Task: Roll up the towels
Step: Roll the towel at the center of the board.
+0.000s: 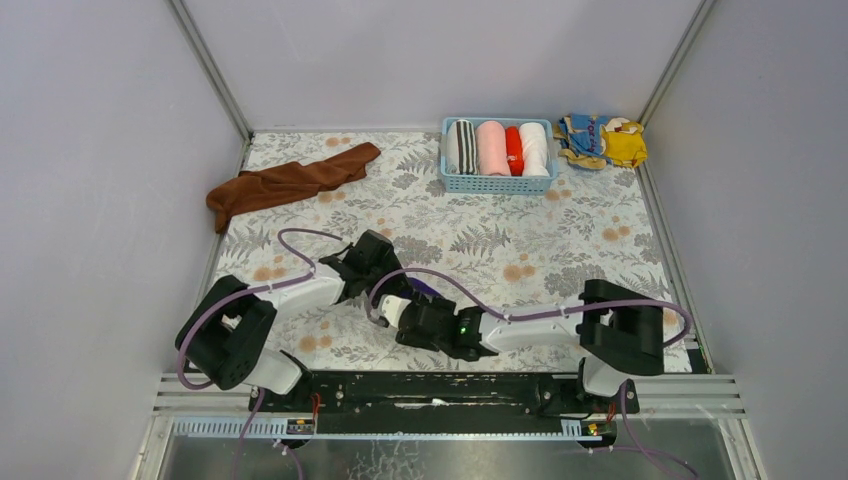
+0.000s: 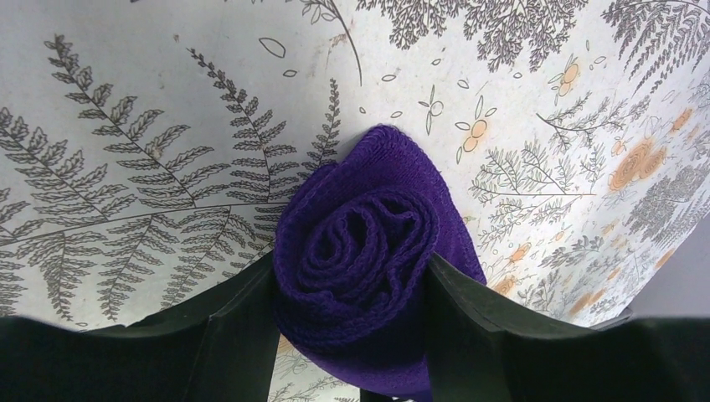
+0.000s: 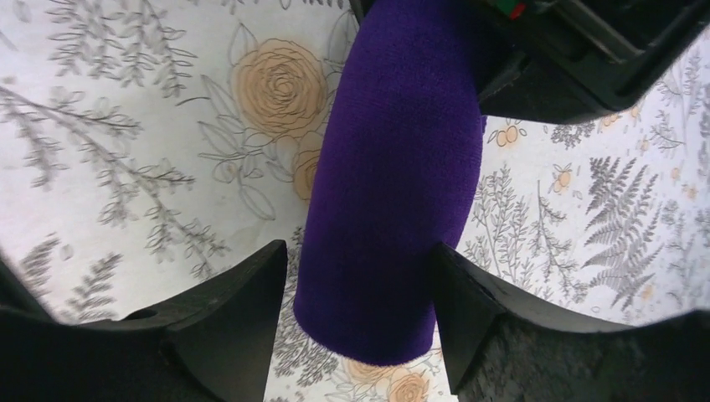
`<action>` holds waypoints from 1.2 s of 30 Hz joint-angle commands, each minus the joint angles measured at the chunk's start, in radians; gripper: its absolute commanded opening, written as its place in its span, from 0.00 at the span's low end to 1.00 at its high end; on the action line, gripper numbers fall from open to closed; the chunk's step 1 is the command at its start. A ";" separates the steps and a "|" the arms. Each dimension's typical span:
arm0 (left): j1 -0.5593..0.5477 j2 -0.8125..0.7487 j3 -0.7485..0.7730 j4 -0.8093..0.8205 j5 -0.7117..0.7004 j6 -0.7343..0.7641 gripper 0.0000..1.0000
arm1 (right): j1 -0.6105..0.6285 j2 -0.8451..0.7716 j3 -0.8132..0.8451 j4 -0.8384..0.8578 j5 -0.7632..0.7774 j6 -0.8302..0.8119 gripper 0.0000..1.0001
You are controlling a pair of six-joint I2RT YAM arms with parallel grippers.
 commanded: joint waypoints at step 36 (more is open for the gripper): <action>0.128 -0.024 -0.111 -0.052 0.049 0.054 0.61 | -0.311 0.118 0.092 -0.079 -0.573 0.162 0.59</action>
